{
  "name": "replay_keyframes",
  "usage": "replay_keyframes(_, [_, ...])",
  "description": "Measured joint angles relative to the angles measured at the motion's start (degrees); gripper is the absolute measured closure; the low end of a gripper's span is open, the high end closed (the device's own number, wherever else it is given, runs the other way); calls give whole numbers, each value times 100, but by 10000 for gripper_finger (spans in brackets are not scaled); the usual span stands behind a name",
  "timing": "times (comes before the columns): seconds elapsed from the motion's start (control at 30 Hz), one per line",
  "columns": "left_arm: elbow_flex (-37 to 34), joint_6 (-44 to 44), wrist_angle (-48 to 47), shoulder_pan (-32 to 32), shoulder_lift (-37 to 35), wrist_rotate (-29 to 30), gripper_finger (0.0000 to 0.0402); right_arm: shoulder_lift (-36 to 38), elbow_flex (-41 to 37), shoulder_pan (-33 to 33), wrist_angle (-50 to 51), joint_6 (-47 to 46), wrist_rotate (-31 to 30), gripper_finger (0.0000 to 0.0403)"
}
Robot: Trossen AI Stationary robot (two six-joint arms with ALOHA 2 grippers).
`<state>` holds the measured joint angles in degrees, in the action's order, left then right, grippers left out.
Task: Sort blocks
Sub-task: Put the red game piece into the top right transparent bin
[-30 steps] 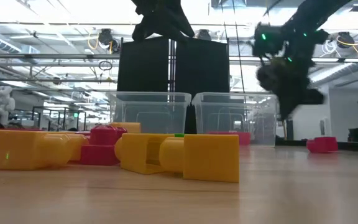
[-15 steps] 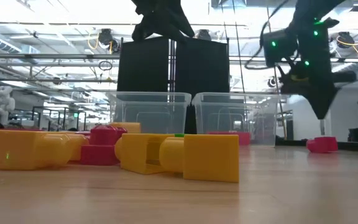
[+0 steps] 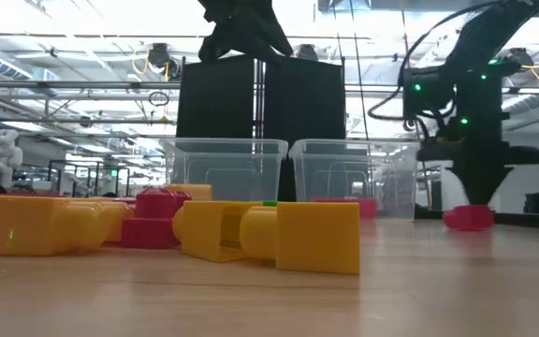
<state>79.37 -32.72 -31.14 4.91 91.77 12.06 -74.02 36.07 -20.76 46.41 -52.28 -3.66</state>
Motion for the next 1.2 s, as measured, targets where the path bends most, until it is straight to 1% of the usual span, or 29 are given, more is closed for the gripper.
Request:
replay_keyframes(0.27, [0,-3,1,0,0,-3,320,0,0,409,-2075,332,1341,403])
replay_keyframes(0.4, [0,1,2,0,0,-3,320,34,0,624,-3708,816,2364,403])
replay_keyframes(0.47, [-1,1,-4,0,0,-3,320,133,0,674,-4462,837,2719,403])
replay_keyframes(0.53, [0,1,-37,0,0,-1,320,325,2,661,-4912,748,2790,403])
replay_keyframes(0.67, [-2,3,-136,0,2,55,320,1017,2,462,-5158,705,2685,403])
replay_keyframes(0.73, [-2,6,-135,0,2,124,320,1456,2,313,-5092,655,2457,403])
replay_keyframes(0.8, [-2,6,-137,0,2,168,320,1906,12,188,-4657,546,2024,403])
replay_keyframes(0.83, [-2,6,-137,0,2,172,320,2122,14,144,-4211,489,1741,403])
replay_keyframes(0.9, [-2,4,-135,0,2,174,320,2432,13,120,-3012,396,1099,403])
replay_keyframes(0.97, [-2,6,-137,0,2,176,320,2559,7,128,-1778,199,619,403])
replay_keyframes(1.03, [-2,6,-142,0,2,178,320,2568,7,147,-915,85,486,403])
replay_keyframes(1.07, [-2,6,-142,0,2,180,320,2543,7,169,-640,45,484,403])
replay_keyframes(1.2, [-2,9,-143,-4,2,194,320,2356,7,394,-198,-162,496,403])
